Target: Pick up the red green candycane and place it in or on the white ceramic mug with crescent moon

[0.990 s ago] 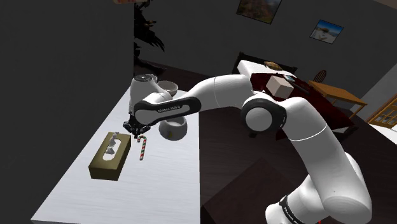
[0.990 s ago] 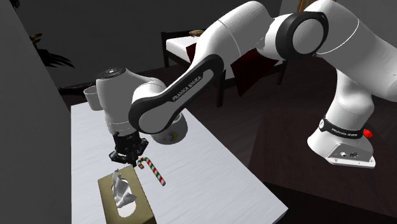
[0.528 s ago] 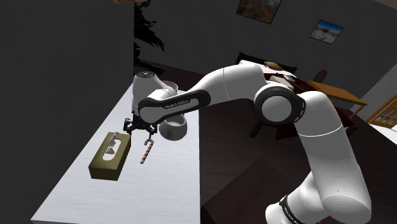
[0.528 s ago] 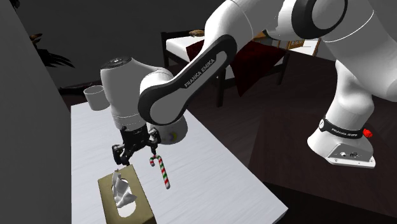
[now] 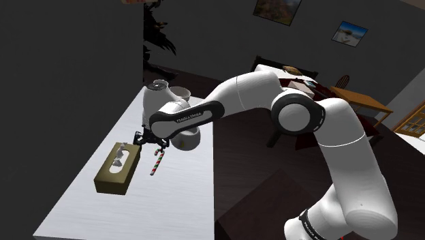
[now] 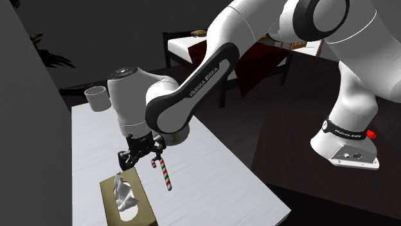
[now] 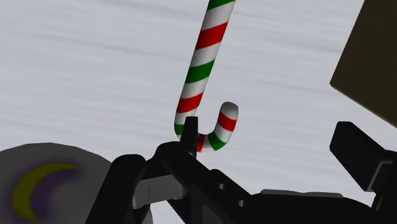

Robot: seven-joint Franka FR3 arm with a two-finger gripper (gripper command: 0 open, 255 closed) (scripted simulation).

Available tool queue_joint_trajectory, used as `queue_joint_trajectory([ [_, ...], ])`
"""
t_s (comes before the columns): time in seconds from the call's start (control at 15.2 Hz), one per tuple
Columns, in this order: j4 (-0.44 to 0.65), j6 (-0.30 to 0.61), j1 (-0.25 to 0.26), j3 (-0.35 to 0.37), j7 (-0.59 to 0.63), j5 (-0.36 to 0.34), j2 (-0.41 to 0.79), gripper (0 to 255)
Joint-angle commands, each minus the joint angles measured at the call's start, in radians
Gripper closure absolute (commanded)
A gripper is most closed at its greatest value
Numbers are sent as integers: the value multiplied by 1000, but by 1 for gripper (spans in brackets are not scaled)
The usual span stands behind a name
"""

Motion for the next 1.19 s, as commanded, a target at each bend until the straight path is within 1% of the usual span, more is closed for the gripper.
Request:
queue_joint_trajectory([
  [0.0,-7,11,2,-1,1,-2,11,0],
  [0.46,-7,10,2,-1,1,-2,11,0],
  [0.53,-12,12,2,-1,2,-2,8,255],
  [1.06,-20,14,1,0,3,-2,3,255],
  [1.12,-7,10,2,-1,1,-2,11,255],
])
